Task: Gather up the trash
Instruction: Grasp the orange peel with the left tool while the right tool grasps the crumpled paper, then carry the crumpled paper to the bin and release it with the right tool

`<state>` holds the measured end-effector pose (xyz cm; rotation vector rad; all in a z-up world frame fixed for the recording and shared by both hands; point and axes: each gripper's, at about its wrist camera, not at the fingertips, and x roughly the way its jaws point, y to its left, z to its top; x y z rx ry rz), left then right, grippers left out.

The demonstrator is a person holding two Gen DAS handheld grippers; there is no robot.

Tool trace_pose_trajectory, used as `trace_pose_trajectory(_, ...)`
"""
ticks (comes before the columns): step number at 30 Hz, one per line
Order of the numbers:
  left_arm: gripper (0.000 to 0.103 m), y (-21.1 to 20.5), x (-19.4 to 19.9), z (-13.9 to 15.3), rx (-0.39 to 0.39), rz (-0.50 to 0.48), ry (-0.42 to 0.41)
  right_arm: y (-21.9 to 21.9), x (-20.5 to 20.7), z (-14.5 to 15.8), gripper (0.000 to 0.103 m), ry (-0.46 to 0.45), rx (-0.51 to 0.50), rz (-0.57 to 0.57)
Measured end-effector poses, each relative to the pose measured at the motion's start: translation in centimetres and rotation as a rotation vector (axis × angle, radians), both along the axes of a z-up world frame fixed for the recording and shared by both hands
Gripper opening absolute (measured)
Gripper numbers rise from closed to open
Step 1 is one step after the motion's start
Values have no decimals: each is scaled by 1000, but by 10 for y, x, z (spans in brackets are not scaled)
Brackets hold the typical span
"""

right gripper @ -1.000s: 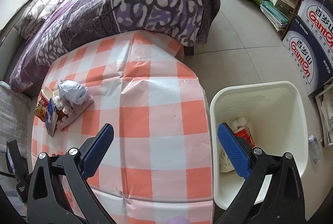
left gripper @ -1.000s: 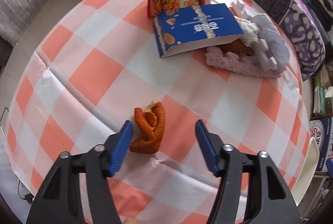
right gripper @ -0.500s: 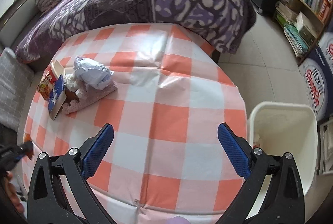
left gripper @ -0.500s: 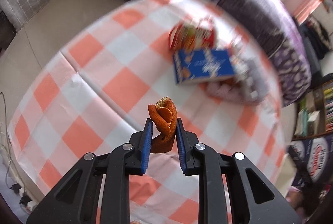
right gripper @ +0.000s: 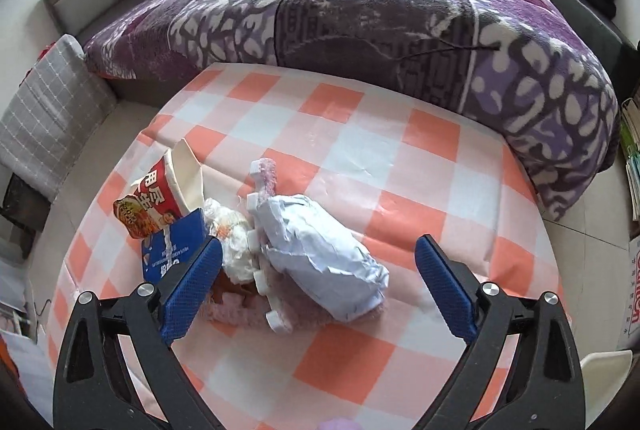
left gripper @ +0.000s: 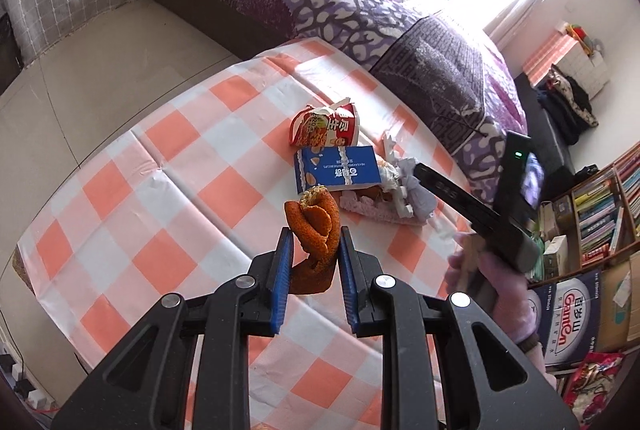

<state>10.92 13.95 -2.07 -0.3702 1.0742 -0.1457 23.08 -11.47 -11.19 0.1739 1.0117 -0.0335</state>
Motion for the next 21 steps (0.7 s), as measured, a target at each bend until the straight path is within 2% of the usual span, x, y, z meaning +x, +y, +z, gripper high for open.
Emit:
trace_pose_trajectory(1,23,1,0,0,-1,0,0,0,6,-5,93,20,18,-6)
trace_pose_trajectory(2,23,1,0,0,1,-1,2,0,9,-9,88,36,30,-10)
trace_pose_trajectory(3,23,2,1,-1,1,-1,6,0,12,-16,69,65,43,-12)
trace_pose_trajectory(4,23,3,1,-2,1,-1,10,0,12,-21,56,92,41,-18)
trace_pose_trajectory(8,23,6,-1,1,-10,0,5,-10,-13,-24,53,80,159,-73)
trace_pose_trajectory(11,23,7,-3,7,-14,4,-14,-12,-42,-19,53,67,203,-79)
trace_pose_trajectory(21,23,-8,-13,10,7,-35,-31,-9,-141,35,53,-33,204,-46)
